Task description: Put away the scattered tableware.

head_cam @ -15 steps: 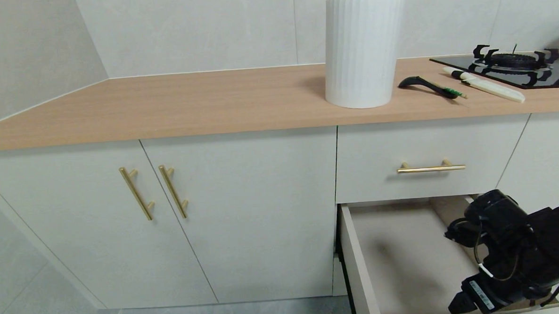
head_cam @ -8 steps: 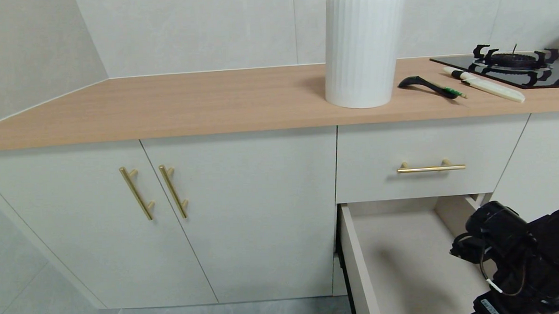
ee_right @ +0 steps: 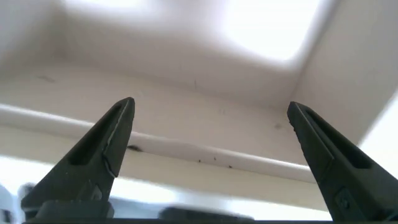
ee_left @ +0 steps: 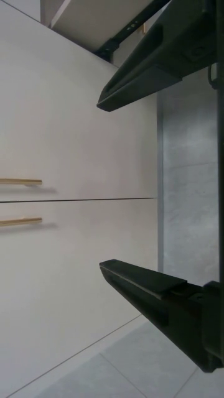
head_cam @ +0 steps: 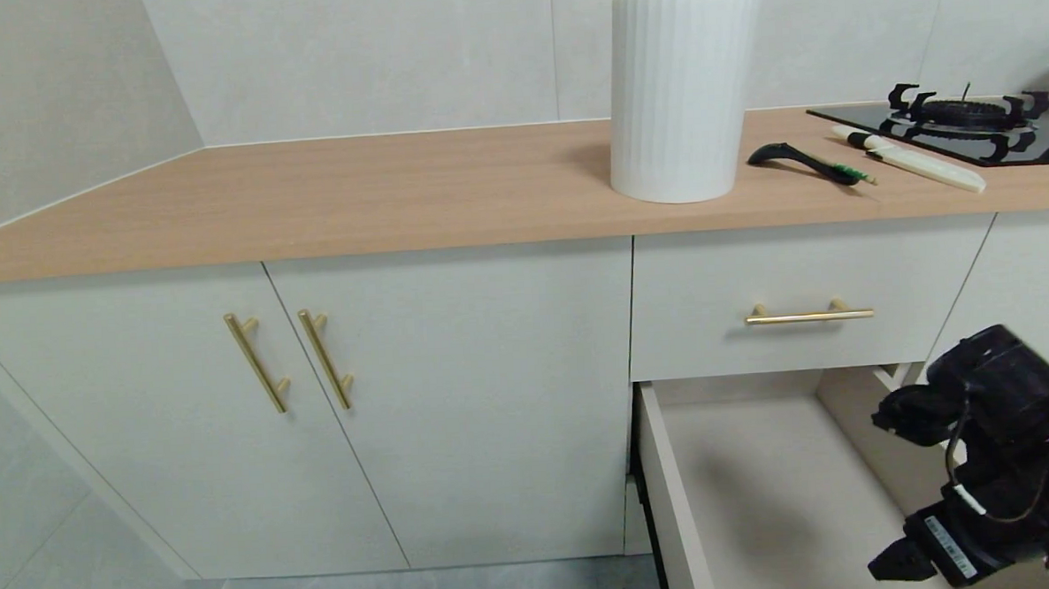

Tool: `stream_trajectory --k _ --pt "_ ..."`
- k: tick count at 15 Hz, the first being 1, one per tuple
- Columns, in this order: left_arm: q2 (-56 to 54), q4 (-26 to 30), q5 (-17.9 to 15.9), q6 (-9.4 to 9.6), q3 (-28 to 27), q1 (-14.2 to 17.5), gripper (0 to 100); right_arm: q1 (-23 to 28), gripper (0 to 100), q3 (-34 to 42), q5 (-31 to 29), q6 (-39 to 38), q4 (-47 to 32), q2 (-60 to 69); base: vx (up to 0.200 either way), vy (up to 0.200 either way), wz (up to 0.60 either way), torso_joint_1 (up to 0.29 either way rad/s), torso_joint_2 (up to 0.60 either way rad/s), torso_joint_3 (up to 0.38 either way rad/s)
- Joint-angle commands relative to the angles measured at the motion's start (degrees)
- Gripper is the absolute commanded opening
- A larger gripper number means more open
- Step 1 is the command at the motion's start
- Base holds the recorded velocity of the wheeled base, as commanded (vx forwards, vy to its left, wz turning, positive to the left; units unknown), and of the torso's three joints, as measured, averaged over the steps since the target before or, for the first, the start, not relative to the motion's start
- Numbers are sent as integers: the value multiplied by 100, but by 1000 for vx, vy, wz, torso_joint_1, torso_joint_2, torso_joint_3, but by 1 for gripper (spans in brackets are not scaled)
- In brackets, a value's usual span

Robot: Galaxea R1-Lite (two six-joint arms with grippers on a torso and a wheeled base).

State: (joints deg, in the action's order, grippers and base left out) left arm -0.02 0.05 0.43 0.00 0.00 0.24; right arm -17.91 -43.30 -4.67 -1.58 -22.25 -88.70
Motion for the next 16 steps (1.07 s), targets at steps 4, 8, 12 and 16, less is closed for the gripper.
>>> stream_trajectory --k 4,8,12,16 --pt "2 4 1 0 0 2 100 33 100 -451 -16 -61 54 2348 0 0 0 0 0 0" --pt "2 4 1 0 0 2 100 33 100 -574 -8 -26 45 2753 0 0 0 0 0 0" --pt "2 4 1 0 0 2 100 33 100 -583 -34 -26 45 2779 0 0 0 19 -181 -259" --pt "2 -5 1 0 0 2 100 33 100 -601 -43 -26 54 2779 0 0 0 77 -504 -349"
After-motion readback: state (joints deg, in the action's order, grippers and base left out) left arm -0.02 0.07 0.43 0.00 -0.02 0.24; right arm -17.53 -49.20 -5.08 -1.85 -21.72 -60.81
